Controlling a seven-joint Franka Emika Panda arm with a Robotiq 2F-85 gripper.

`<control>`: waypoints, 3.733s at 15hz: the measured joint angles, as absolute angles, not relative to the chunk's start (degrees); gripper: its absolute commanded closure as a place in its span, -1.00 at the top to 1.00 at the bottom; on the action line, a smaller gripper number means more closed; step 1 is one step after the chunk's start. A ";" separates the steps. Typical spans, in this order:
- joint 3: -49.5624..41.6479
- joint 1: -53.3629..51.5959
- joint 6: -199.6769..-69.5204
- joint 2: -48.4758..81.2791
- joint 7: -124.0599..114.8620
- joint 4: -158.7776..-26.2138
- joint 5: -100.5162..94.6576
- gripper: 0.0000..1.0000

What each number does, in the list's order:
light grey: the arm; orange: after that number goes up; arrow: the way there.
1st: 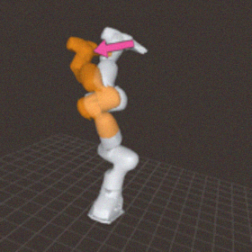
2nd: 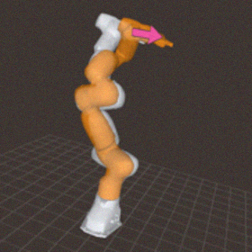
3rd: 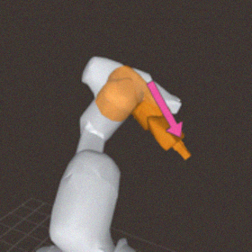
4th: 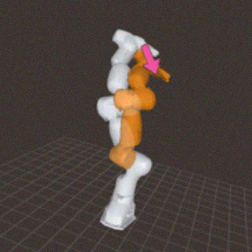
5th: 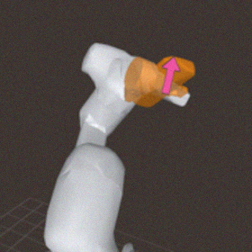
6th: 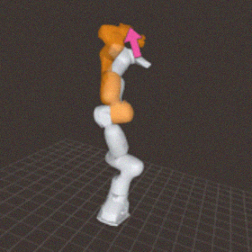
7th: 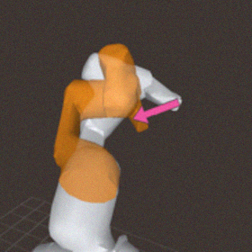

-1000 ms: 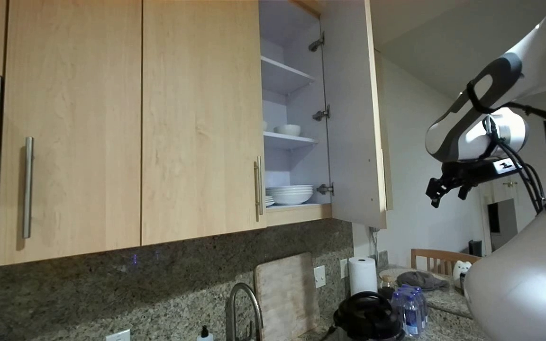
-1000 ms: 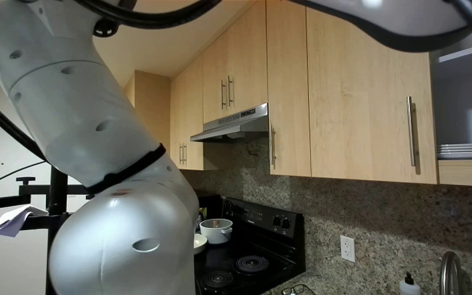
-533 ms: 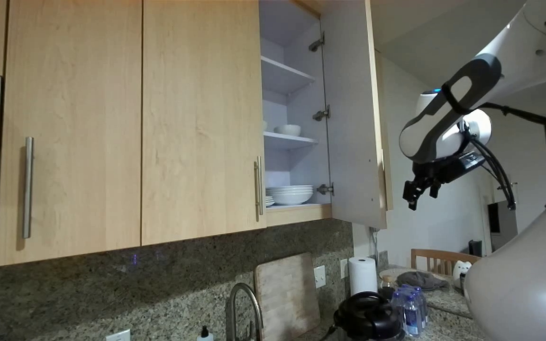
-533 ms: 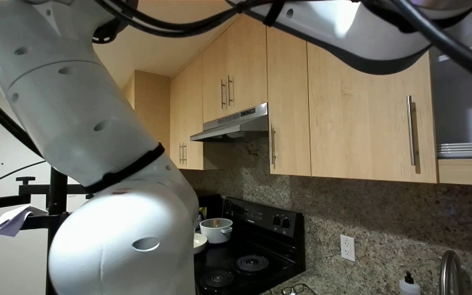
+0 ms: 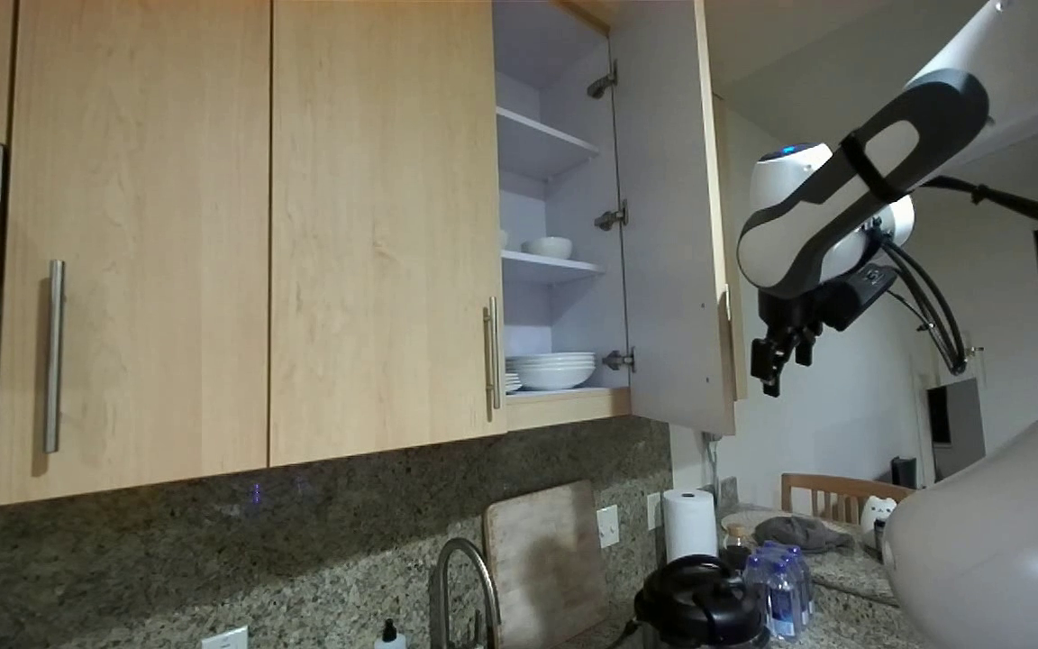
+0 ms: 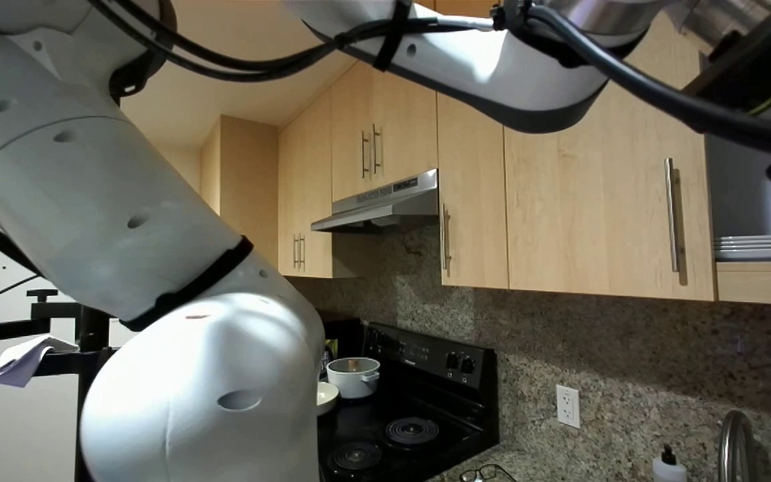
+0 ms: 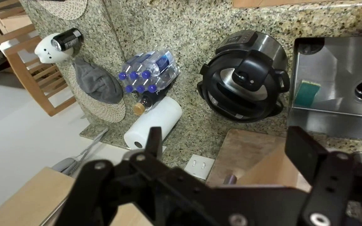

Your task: Open the right upper cabinet door

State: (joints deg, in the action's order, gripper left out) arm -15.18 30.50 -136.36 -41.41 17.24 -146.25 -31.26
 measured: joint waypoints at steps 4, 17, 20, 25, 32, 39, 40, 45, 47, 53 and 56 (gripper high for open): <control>-11.44 30.13 -133.31 -45.95 14.61 -148.73 -33.42 1.00; -4.92 22.98 -123.46 -53.28 8.14 -148.53 -41.29 1.00; -4.88 21.15 -122.64 -53.05 8.08 -147.75 -43.62 1.00; -4.89 16.37 -121.66 -50.92 8.09 -144.78 -45.55 1.00; -7.66 9.01 -121.90 -43.46 8.17 -137.83 -45.43 1.00; -9.00 7.98 -122.28 -34.08 7.88 -128.56 -44.46 1.00; -9.06 7.98 -122.28 -32.83 7.82 -127.23 -44.26 1.00; -9.47 8.05 -122.27 -26.97 7.80 -120.91 -42.00 1.00; -9.88 8.09 -122.21 -24.99 7.80 -118.79 -40.54 1.00; -11.15 8.77 -121.81 -20.23 7.72 -113.98 -36.99 1.00; -11.57 9.68 -121.11 -18.59 7.30 -112.17 -35.54 1.00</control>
